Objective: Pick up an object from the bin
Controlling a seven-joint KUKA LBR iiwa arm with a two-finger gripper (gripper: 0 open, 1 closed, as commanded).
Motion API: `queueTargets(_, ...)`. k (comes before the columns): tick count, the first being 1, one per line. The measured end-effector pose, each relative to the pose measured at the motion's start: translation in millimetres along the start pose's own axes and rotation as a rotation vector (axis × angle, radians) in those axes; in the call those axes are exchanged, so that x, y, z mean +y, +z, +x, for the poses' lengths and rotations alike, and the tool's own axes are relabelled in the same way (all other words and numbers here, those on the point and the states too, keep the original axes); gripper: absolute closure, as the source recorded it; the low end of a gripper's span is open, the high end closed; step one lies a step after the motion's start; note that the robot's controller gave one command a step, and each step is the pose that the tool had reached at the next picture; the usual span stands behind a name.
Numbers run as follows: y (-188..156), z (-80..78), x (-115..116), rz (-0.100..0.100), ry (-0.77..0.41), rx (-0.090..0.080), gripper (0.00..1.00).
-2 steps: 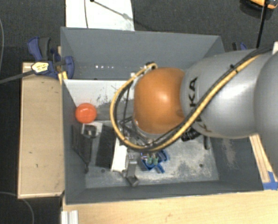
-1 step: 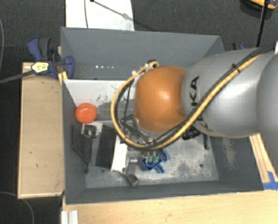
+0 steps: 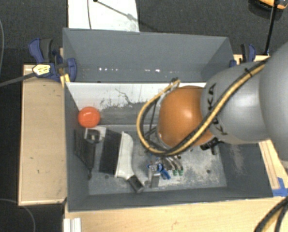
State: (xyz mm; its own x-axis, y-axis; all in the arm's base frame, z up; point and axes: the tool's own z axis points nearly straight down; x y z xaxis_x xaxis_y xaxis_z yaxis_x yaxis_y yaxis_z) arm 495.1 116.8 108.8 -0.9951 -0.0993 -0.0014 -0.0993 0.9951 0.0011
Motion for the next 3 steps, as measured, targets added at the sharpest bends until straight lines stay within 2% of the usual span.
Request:
queueTargets(1,28,-16.2,-22,0.001,-0.271,0.001,0.00)
queueTargets(2,20,-12.6,-38,-0.001,-0.362,0.001,0.00)
queueTargets(3,30,-11.1,-54,0.000,-0.074,0.001,0.00)
